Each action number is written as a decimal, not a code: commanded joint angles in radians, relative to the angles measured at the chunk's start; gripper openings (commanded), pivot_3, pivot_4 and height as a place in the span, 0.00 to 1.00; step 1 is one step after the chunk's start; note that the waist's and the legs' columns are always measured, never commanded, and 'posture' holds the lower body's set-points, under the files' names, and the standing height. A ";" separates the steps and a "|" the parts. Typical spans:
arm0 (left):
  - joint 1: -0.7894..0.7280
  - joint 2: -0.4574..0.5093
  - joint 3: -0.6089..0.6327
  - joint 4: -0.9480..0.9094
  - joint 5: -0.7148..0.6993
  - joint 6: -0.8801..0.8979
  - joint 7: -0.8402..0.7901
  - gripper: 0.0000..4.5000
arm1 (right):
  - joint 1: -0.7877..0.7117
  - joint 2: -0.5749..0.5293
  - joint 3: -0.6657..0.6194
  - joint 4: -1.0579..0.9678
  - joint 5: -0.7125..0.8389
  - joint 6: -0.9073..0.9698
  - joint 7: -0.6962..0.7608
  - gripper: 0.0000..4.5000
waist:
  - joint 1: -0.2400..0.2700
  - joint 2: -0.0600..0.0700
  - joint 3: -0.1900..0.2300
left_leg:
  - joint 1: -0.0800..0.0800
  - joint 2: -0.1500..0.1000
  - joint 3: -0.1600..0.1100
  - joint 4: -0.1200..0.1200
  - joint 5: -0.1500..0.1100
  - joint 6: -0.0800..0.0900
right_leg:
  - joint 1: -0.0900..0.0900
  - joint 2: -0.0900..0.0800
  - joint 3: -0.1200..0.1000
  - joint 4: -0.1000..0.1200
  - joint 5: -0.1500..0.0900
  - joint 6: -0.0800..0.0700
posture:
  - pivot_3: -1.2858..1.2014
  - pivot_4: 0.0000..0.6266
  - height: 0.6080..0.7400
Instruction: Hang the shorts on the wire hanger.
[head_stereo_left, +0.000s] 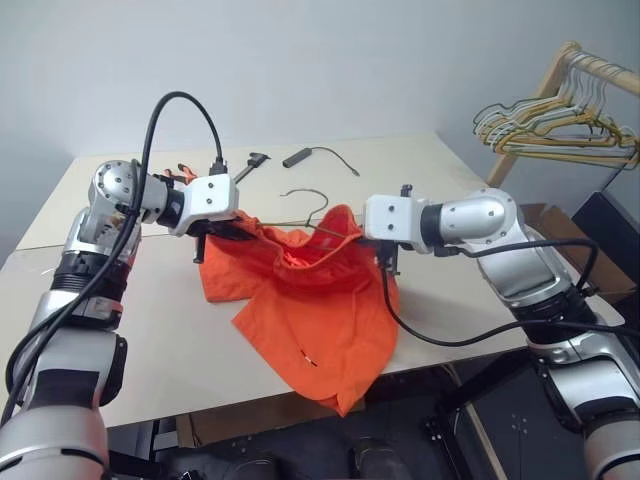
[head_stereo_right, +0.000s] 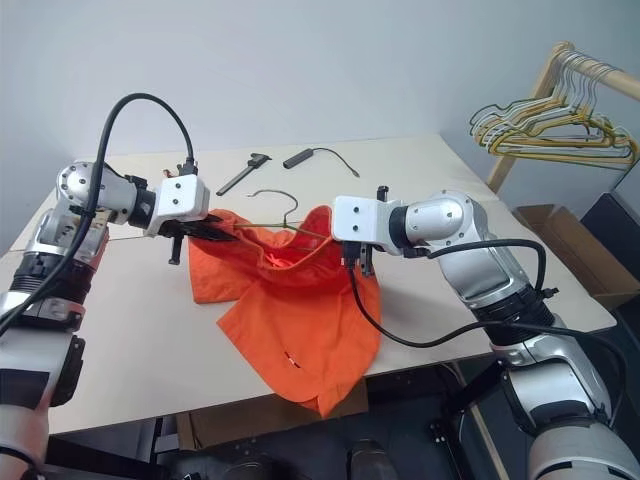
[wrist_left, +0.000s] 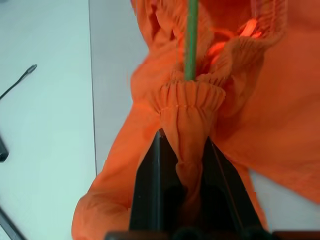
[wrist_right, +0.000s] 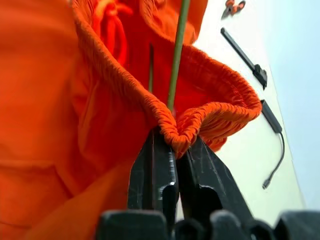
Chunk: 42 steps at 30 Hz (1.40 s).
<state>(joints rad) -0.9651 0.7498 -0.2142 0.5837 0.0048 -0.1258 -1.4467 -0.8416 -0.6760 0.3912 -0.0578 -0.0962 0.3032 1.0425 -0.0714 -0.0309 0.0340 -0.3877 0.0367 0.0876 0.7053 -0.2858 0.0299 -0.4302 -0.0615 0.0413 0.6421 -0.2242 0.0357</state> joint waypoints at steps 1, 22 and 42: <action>-0.005 0.004 0.034 -0.036 -0.031 0.001 0.004 0.00 | -0.006 -0.011 0.014 0.009 -0.070 -0.044 -0.019 0.35 | 0.000 0.000 0.000 | 0.000 0.000 0.000 0.000 0.000 0.000 | 0.000 0.000 0.000 0.000 0.000 0.000 | 0.49 0.00 1.00; -0.008 -0.012 0.068 -0.025 -0.105 -0.019 -0.027 0.00 | -0.016 0.084 -0.091 0.078 0.090 0.174 0.037 0.47 | -0.009 0.000 0.000 | 0.000 0.000 0.000 0.000 0.000 0.000 | 0.000 0.000 0.000 0.000 0.000 0.000 | 0.49 0.00 1.00; -0.075 -0.082 0.237 0.156 -0.238 -0.004 0.039 0.55 | 0.058 0.032 -0.182 0.010 0.161 0.182 0.009 0.00 | -0.035 0.000 0.000 | 0.000 0.000 -0.002 0.001 0.000 0.000 | 0.000 0.000 0.000 0.001 0.000 0.000 | 0.47 0.00 1.00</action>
<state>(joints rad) -0.9957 0.6534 -0.0235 0.7465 -0.1929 -0.1409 -1.4204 -0.7699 -0.6235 0.2743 0.0072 0.0337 0.4584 1.0659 -0.1060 -0.0310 0.0340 -0.3882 0.0365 0.0847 0.7059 -0.2858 0.0298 -0.4305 -0.0616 0.0417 0.6440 -0.2241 0.0357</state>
